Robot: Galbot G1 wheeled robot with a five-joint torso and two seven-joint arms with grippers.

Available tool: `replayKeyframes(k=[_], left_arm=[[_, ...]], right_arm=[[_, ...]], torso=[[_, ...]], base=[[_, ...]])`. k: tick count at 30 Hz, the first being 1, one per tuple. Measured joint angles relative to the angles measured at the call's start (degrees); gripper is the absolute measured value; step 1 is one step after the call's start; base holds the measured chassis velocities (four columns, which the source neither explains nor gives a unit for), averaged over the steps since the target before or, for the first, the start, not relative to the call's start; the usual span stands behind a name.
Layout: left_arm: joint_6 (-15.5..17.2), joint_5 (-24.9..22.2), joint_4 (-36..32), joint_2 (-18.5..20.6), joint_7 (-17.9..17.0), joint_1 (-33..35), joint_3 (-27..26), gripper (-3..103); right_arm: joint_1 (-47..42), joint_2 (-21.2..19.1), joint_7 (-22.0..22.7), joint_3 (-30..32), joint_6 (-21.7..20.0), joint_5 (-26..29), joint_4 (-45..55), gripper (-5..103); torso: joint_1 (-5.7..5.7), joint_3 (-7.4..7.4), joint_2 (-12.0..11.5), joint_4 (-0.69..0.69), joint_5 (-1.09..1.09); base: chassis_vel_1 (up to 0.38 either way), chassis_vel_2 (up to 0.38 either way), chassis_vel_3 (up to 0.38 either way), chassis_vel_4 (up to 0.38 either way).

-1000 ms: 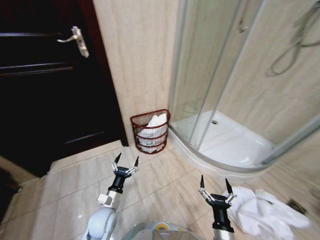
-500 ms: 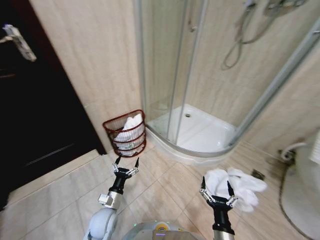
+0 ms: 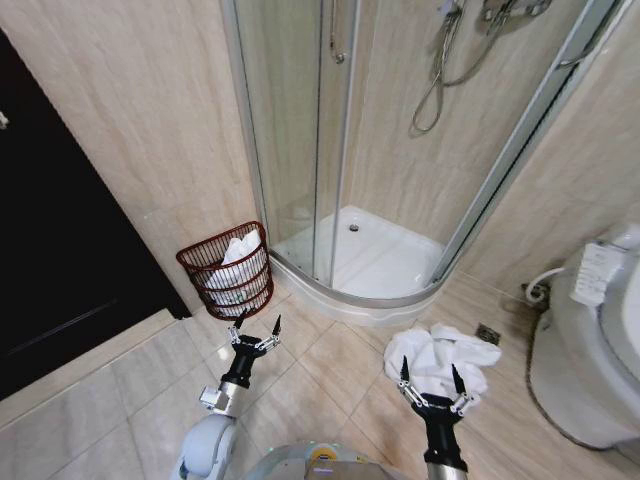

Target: Discard the used towel into the hamper.

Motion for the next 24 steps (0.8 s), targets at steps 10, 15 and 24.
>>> replayKeyframes(k=[10,15,24], left_arm=[[0.3,1.1,-0.1,-1.1,0.1,0.4,0.4,100],[0.7,1.6,-0.8,-1.6,0.8,1.6,0.3,100],[-1.1,2.3,-0.6,-2.1,0.3,2.5,0.2,100]], right_arm=[[-0.1,-1.2,0.3,0.3,0.5,0.8,-0.2,100],[-0.1,-1.9,0.4,0.4,1.0,1.3,-0.3,100],[0.0,-2.0,0.5,0.8,2.7,1.8,-0.9,100]], torso=[[-0.01,0.00,0.0,0.01,0.04],[0.02,0.07,0.0,0.03,0.02],[0.00,0.01,0.0,0.00,0.02]], base=[[-0.242,-0.238,0.234,0.256],[-0.296,-0.291,0.293,0.316],[-0.239,-0.255,0.274,0.250]])
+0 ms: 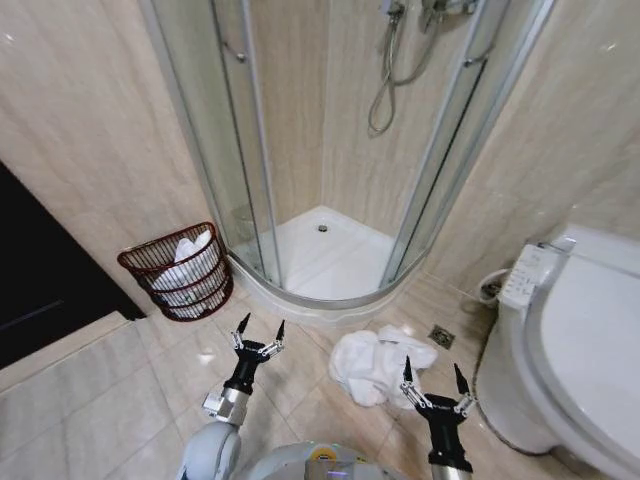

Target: Discard the used towel into the hamper.

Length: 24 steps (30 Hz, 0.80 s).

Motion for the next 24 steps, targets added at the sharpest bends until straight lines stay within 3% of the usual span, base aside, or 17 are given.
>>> replayKeyframes(k=[11,24], left_arm=[[-0.8,-0.4,1.9,-0.2,-0.7,-0.6,0.4,100],[1.3,-0.2,0.9,-0.2,-0.6,-0.9,-0.3,100]], right_arm=[[1.9,1.5,-1.5,-0.4,-1.5,-0.1,-0.7,100],[2.8,0.6,-2.3,1.1,-4.5,3.5,0.5,100]], torso=[[0.00,0.00,0.0,0.00,-0.02],[-0.01,0.00,0.0,0.00,-0.02]], base=[[0.009,-0.019,-0.006,0.006],[0.000,0.000,0.000,0.000]])
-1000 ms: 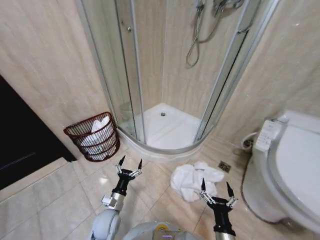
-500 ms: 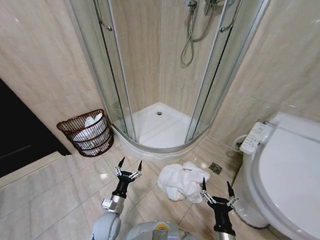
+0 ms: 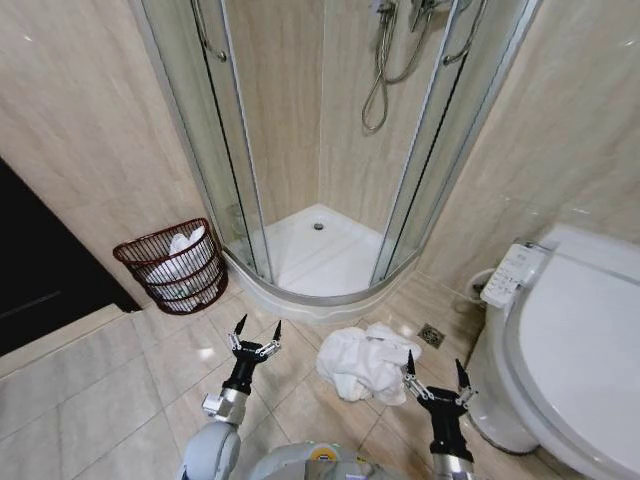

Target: Discard the used towel into the hamper.

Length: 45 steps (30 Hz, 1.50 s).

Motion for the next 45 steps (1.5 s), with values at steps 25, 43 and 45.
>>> replayKeyframes(k=[25,43,45], left_arm=[[-0.4,-1.6,2.5,0.9,0.1,-1.1,-0.4,100],[-1.1,-3.2,4.2,0.7,-0.1,-2.3,-0.2,100],[-1.2,-3.1,4.4,0.5,-0.4,-2.5,-0.4,100]], right_arm=[[3.1,0.3,-1.8,-0.8,-4.4,0.7,-2.6,100],[4.0,-0.7,-11.6,2.8,-12.3,6.2,-5.2,100],[4.1,-1.5,-15.9,4.8,-15.5,8.7,-5.6,100]], torso=[[0.00,0.00,0.0,0.00,0.00],[0.01,0.00,0.0,0.00,0.01],[0.01,0.00,0.0,0.00,-0.01]], base=[[-0.034,0.020,0.020,-0.022],[-0.032,0.048,0.039,-0.025],[0.000,0.000,0.000,0.000]])
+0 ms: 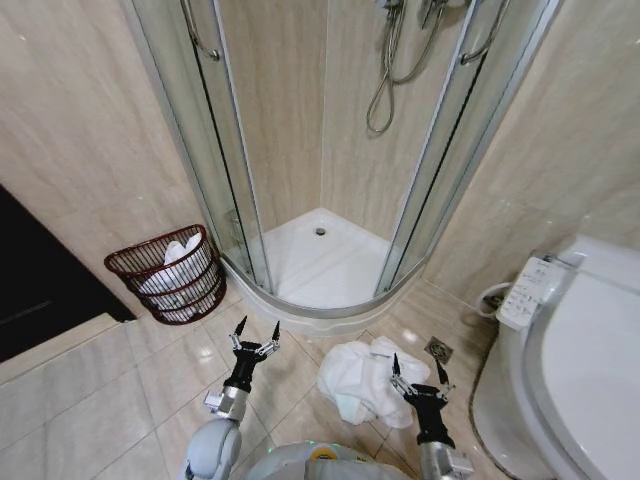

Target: Discard the used towel into the hamper.

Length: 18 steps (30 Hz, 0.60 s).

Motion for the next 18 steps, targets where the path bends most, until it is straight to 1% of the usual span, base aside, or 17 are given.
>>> replayKeyframes(k=[1,2,3,5,6,8,10,11,13,15,16,17,18], left_arm=[[-0.3,0.3,0.2,-0.2,-0.1,-0.1,-0.1,100],[-0.3,0.3,0.2,-0.2,-0.1,-0.1,-0.1,100],[-0.6,0.9,0.3,-0.6,-0.4,-0.2,-0.2,100],[-0.7,1.7,0.1,-1.1,-0.8,0.2,-0.4,100],[-0.7,1.7,0.1,-1.1,-0.8,0.2,-0.4,100],[-0.3,1.7,-0.2,-1.3,-1.5,0.5,-0.6,100],[0.0,1.8,-0.3,-1.5,-2.6,0.7,-0.9,100],[0.0,1.8,-0.3,-1.5,-2.6,0.7,-0.9,100],[0.2,1.8,-0.4,-1.7,-4.3,1.1,-1.2,100],[0.3,1.6,-1.0,-1.6,-5.7,2.2,-1.7,100],[0.3,1.6,-1.0,-1.6,-5.7,2.2,-1.7,100],[0.4,1.4,-1.2,-1.4,-6.1,2.8,-1.9,100],[0.4,1.1,-1.3,-1.2,-6.4,3.3,-2.2,100]], right_arm=[[0.4,-0.9,-2.4,1.0,-1.9,1.2,-0.7,100],[0.4,-0.9,-2.4,1.0,-1.9,1.2,-0.7,100],[1.3,-2.2,-5.5,2.2,-4.6,2.2,-2.1,100],[3.6,-5.4,-9.9,3.5,-8.8,2.5,-4.7,100],[3.6,-5.4,-9.9,3.5,-8.8,2.5,-4.7,100],[5.7,-9.2,-13.2,3.9,-12.5,2.9,-6.8,100],[7.4,-13.7,-15.5,3.4,-17.2,5.5,-7.5,100],[7.4,-13.7,-15.5,3.4,-17.2,5.5,-7.5,100],[9.4,-16.7,-17.6,2.4,-21.7,9.5,-8.0,100],[13.7,-18.3,-18.4,0.9,-24.9,13.7,-9.6,100],[13.7,-18.3,-18.4,0.9,-24.9,13.7,-9.6,100],[15.5,-18.3,-17.7,0.3,-25.3,14.9,-10.0,100],[18.0,-18.0,-15.5,-0.7,-25.5,16.3,-10.3,100]], torso=[[0.00,0.00,0.0,0.00,0.01],[0.00,0.00,0.0,0.00,0.01],[0.00,0.00,0.0,-0.01,0.02],[0.00,0.00,0.0,-0.01,0.03],[0.00,0.00,0.0,-0.01,0.03],[0.00,0.00,0.0,0.00,0.05],[0.00,0.00,0.0,0.01,0.02],[0.00,0.00,0.0,0.01,0.02],[0.00,0.00,0.0,0.00,0.01],[0.00,0.00,0.0,0.00,0.02],[0.00,0.00,0.0,0.00,0.02],[0.00,0.00,0.0,0.00,0.03],[0.00,0.00,0.0,0.01,0.04]], base=[[0.000,0.000,0.000,0.000],[0.000,0.000,0.000,0.000],[0.000,0.000,0.000,0.000],[0.000,0.000,0.000,0.000],[0.000,0.000,0.000,0.000],[0.000,0.000,0.000,0.000],[0.000,0.000,0.000,0.000],[0.000,0.000,0.000,0.000],[0.000,0.000,0.000,0.000],[0.000,0.000,0.000,0.000],[0.000,0.000,0.000,0.000],[0.000,0.000,0.000,0.000],[0.000,0.000,0.000,0.000]])
